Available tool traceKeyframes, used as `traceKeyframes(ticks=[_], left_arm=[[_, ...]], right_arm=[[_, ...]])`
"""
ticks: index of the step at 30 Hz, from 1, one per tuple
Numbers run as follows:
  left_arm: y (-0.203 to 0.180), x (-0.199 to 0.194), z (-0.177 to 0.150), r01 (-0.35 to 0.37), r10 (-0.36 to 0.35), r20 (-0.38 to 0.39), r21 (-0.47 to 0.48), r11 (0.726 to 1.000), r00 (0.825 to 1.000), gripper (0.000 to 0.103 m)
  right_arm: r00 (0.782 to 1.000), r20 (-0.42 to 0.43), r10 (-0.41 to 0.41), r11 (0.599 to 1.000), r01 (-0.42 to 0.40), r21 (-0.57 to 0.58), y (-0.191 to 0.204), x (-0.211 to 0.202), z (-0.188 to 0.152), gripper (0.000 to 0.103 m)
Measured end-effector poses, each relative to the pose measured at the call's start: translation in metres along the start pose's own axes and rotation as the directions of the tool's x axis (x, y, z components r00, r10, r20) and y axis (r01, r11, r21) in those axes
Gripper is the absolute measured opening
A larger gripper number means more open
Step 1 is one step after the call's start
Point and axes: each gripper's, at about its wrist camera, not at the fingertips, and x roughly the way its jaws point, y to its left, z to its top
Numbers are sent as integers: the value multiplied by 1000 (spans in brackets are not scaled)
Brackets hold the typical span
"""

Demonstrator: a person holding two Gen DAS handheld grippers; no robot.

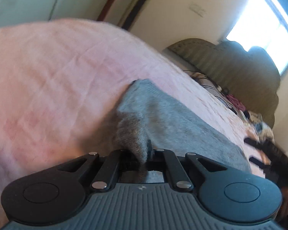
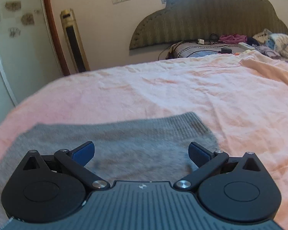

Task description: Fold small clothes

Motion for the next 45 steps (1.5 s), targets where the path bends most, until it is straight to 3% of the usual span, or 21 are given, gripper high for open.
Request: traceKeyframes(ticks=[2, 4, 6, 8, 12, 15, 17, 19, 23, 27, 30, 32, 33, 35, 36, 38, 39, 40, 41, 43, 45], left_arm=[[-34, -3, -4, 81, -82, 3, 143, 986, 997, 5], [-63, -2, -14, 132, -134, -12, 266, 955, 991, 5], [-81, -3, -26, 166, -169, -23, 360, 918, 985, 5], [-88, -4, -37, 173, -180, -25, 423, 890, 983, 5], [-84, 3, -45, 178, -163, -71, 428, 886, 984, 5], [-85, 8, -47, 178, -152, -93, 472, 864, 984, 5], [-89, 11, -48, 182, -150, -104, 498, 848, 983, 5], [-95, 13, -48, 191, -153, -116, 519, 833, 981, 5], [-134, 21, -50, 275, -223, -160, 553, 787, 962, 5], [-190, 34, -66, 410, -348, -221, 566, 715, 911, 5], [-214, 53, -88, 479, -364, -312, 522, 706, 877, 5], [-222, 67, -105, 490, -339, -364, 507, 709, 868, 5], [-223, 71, -112, 480, -324, -366, 514, 711, 872, 5], [-223, 64, -119, 483, -348, -338, 542, 688, 875, 6], [-220, 58, -119, 513, -380, -346, 541, 666, 858, 9], [-209, 47, -110, 619, -456, -418, 531, 579, 785, 28], [-203, 41, -105, 639, -463, -440, 532, 555, 769, 51], [-194, 33, -98, 629, -463, -427, 541, 557, 777, 73], [-182, 25, -91, 601, -465, -382, 555, 576, 799, 79], [-153, 9, -75, 535, -461, -282, 559, 634, 841, 82], [-126, 8, -54, 490, -434, -233, 504, 711, 870, 82]], right_arm=[[973, -91, 213, 973, -203, 108, 15, 11, 11, 103], [868, -248, 430, 894, -372, 247, 32, 42, 17, 103], [778, -347, 523, 848, -432, 308, 50, 70, 15, 103], [763, -398, 510, 860, -431, 275, 65, 87, 16, 103], [742, -445, 502, 865, -439, 243, 85, 108, 22, 97], [761, -486, 431, 899, -410, 154, 94, 124, 25, 76], [775, -513, 369, 922, -375, 97, 90, 136, 22, 34], [775, -504, 382, 917, -386, 102, 78, 137, 20, 23], [804, -435, 406, 899, -436, 33, 50, 101, 40, 20], [860, -385, 335, 928, -372, -25, -9, 59, 74, 19], [898, -373, 236, 964, -263, -24, -66, 39, 80, 19], [906, -378, 191, 979, -204, 6, -101, 33, 71, 19], [905, -385, 182, 982, -185, 30, -115, 34, 64, 23], [916, -359, 179, 983, -156, 92, -136, 33, 51, 57], [924, -318, 213, 975, -180, 129, -141, 29, 48, 59], [942, -246, 229, 966, -190, 173, -149, 18, 49, 76], [954, -212, 211, 969, -175, 175, -151, 13, 52, 78], [965, -182, 187, 972, -155, 175, -153, 7, 55, 80], [973, -161, 164, 974, -135, 181, -156, -1, 57, 80], [979, -123, 159, 970, -132, 204, -158, -18, 58, 81], [969, -97, 226, 951, -198, 236, -157, -41, 46, 82]])
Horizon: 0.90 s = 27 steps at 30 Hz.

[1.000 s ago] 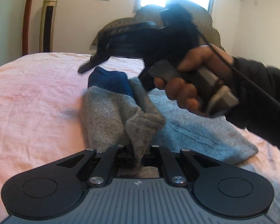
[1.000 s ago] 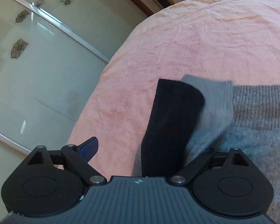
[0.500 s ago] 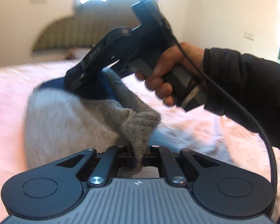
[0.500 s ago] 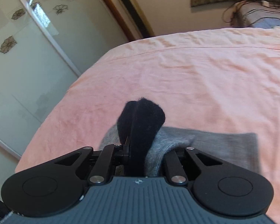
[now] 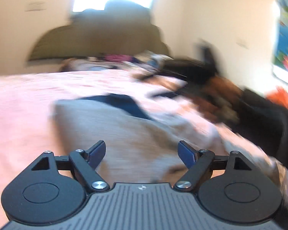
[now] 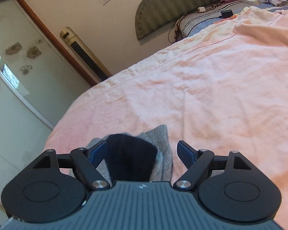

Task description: Fold small clothes

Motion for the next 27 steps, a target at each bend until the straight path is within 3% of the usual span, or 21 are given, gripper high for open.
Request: traceKeyframes(ticks=[3, 6, 7, 9, 11, 13, 14, 16, 17, 19, 22, 25, 27], left_arm=[[24, -10, -2, -102, 103, 10, -66, 993, 995, 82], [6, -10, -11, -116, 122, -42, 127, 985, 992, 82], [-5, -11, -16, -103, 114, -46, 195, 975, 992, 82], [-23, -11, -26, -58, 83, -67, 312, 948, 994, 82], [-32, -2, -35, -84, 119, -70, 381, 921, 990, 82], [-31, 9, -35, -125, 166, -79, 374, 919, 983, 80], [-29, 10, -32, -136, 176, -84, 352, 926, 981, 76], [-22, 10, -28, -157, 191, -87, 305, 939, 978, 52], [-20, 10, -26, -166, 199, -86, 292, 942, 976, 45], [-16, 9, -25, -187, 221, -95, 276, 943, 971, 18], [-6, 4, -24, -181, 205, -102, 206, 962, 973, 7], [4, -7, -20, -181, 203, -111, 176, 967, 973, 7], [8, -4, -29, -186, 215, -148, 191, 964, 965, 7]], right_arm=[[993, -80, 88, 995, -92, -40, 15, -23, -39, 82], [988, -155, -16, 988, -8, -154, 36, -33, -75, 75], [984, -168, -53, 981, 20, -191, 42, -34, -83, 68], [977, -194, -88, 970, 40, -240, 49, -35, -94, 64], [973, -197, -120, 960, 63, -271, 53, -33, -99, 61], [971, -197, -134, 954, 73, -289, 55, -31, -100, 51], [970, -197, -141, 952, 79, -295, 55, -31, -99, 42], [969, -202, -139, 949, 72, -308, 57, -35, -101, 27], [968, -205, -142, 945, 71, -319, 59, -35, -101, 26], [965, -220, -141, 939, 60, -340, 62, -35, -103, 24], [955, -243, -168, 934, 75, -350, 60, -31, -107, 13], [968, -213, -130, 953, 63, -295, 52, -49, -102, 11], [955, -260, -143, 957, 66, -284, 41, -44, -113, 10]])
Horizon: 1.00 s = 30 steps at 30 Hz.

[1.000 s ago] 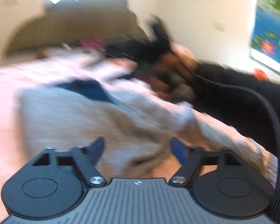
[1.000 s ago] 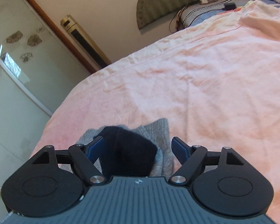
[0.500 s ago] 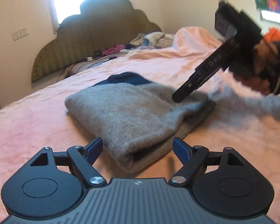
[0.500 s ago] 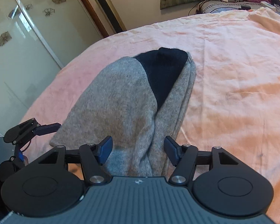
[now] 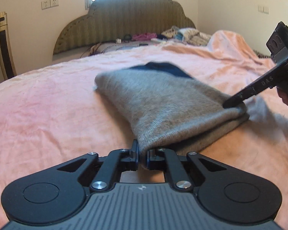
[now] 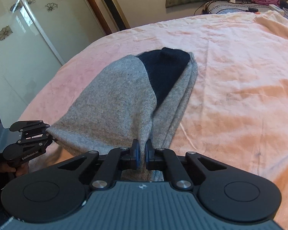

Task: Fold small clothes
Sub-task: 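Open the left gripper and lift the folded bundle with the right gripper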

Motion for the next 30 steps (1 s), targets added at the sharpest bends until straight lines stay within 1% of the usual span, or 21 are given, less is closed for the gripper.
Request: traceKeyframes(ticks=[2, 3, 4, 5, 7, 8, 10, 11, 13, 15, 16, 17, 18, 20, 24, 25, 26, 27, 28, 29, 30], left_arm=[[-2, -2, -4, 15, -16, 5, 24, 1000, 1000, 7], [-2, -7, -2, 42, -42, 15, 33, 999, 999, 10], [1, -15, 0, 90, -91, 34, 38, 995, 995, 11], [4, -22, 2, 130, -132, 54, 38, 991, 990, 13], [10, -32, 7, 191, -192, 88, 25, 981, 977, 24], [12, -35, 12, 211, -212, 108, 19, 977, 971, 30], [8, -35, 24, 219, -220, 173, 23, 975, 960, 68], [3, -31, 30, 212, -215, 199, 34, 977, 956, 76], [-11, -18, 39, 227, -236, 223, 69, 972, 946, 79], [-25, 9, 42, 268, -274, 145, 57, 962, 951, 79], [-28, 24, 40, 278, -279, 94, 26, 960, 956, 79], [-28, 40, 36, 288, -287, 33, -10, 958, 957, 78], [-28, 49, 30, 301, -301, 7, -28, 953, 954, 78], [-25, 46, 29, 328, -327, 29, -39, 944, 945, 78], [0, 29, 32, 367, -352, 115, -155, 917, 929, 79], [11, 23, 34, 377, -350, 156, -200, 905, 924, 79], [26, 22, 38, 379, -340, 186, -254, 890, 922, 81], [41, 27, 42, 375, -327, 196, -320, 870, 925, 83], [55, 35, 46, 372, -318, 196, -392, 841, 928, 83], [69, 47, 49, 365, -315, 184, -468, 804, 931, 83], [82, 64, 52, 354, -322, 158, -549, 757, 933, 83]], right_arm=[[1000, 10, 22, 1000, -22, 9, -1, 2, -2, 8], [999, 11, 39, 999, -39, 26, -1, 0, 3, 12], [998, 26, 64, 997, -65, 44, -1, -4, 10, 31], [994, 64, 84, 995, -87, 52, -2, -9, 16, 58], [978, 189, 86, 993, -100, 67, -5, -21, 34, 84], [971, 222, 90, 990, -111, 88, -8, -22, 45, 83], [960, 262, 99, 978, -143, 153, -22, -13, 70, 82], [958, 265, 108, 968, -162, 190, -30, -2, 82, 81], [966, 240, 97, 957, -156, 244, -43, 25, 102, 76], [980, 194, 52, 962, -101, 255, -47, 53, 114, 73], [985, 168, 38, 962, -81, 259, -48, 66, 116, 49], [990, 139, 28, 970, -60, 236, -46, 76, 116, 12], [991, 133, 11, 981, -37, 191, -43, 78, 114, 12], [991, 130, -17, 984, -6, 176, -53, 78, 106, 5], [986, 165, 31, 974, -67, 215, -64, 68, 92, 7], [984, 175, 36, 973, -74, 217, -61, 62, 92, 22], [980, 197, 28, 970, -75, 231, -60, 55, 91, 44], [971, 238, 9, 966, -70, 249, -61, 45, 91, 61], [959, 282, -16, 962, -62, 268, -65, 37, 91, 91], [952, 306, -28, 956, -64, 285, -69, 34, 90, 96], [957, 290, -10, 947, -83, 310, -77, 38, 92, 93]])
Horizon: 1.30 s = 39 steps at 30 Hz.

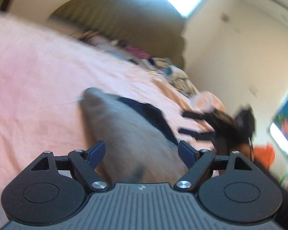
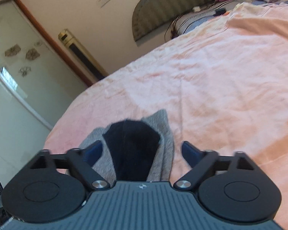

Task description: Fold small clothes

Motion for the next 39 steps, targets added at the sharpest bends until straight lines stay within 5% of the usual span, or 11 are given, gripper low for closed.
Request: traceKeyframes(ticks=[6, 9, 11, 21, 24, 33, 35, 36, 37, 38, 39], left_arm=[[35, 69, 24, 22, -56, -126, -260, 965, 990, 79], [33, 86, 26, -37, -2, -158, -246, 968, 987, 37], [33, 82, 26, -43, 10, -140, -233, 971, 990, 33], [41, 44, 86, -208, 208, 13, -44, 977, 978, 37], [66, 43, 83, -329, 328, -29, -96, 939, 944, 48], [43, -5, -1, -121, 111, -68, -178, 977, 992, 61], [30, -3, -10, -142, 137, -56, -104, 984, 989, 59], [26, 0, -11, -171, 167, -59, -75, 982, 984, 40], [26, 1, -11, -198, 193, -85, -68, 978, 978, 15], [29, 0, -11, -200, 193, -96, -80, 976, 977, 15], [31, -6, -11, -200, 192, -96, -82, 976, 977, 14]], right_arm=[[994, -107, 33, 998, -27, 58, -4, 47, -2, 85], [991, -131, 39, 999, -35, 33, 0, 63, -5, 38], [992, -113, 58, 998, -54, 40, 2, 64, -7, 32], [980, -27, 195, 980, -194, 36, 53, 113, 20, 31], [990, -87, 111, 991, -103, 85, 54, 141, 19, 60], [964, -218, 153, 987, -137, 90, 54, 66, -49, 67], [960, -230, 159, 987, -151, 53, 63, 60, -64, 66], [963, -228, 144, 989, -147, 7, 71, 57, -70, 64], [966, -232, 110, 991, -124, -46, 78, 57, -73, 49], [964, -254, 82, 991, -105, -80, 84, 57, -75, 25], [959, -273, 75, 989, -106, -100, 87, 56, -78, 25]])
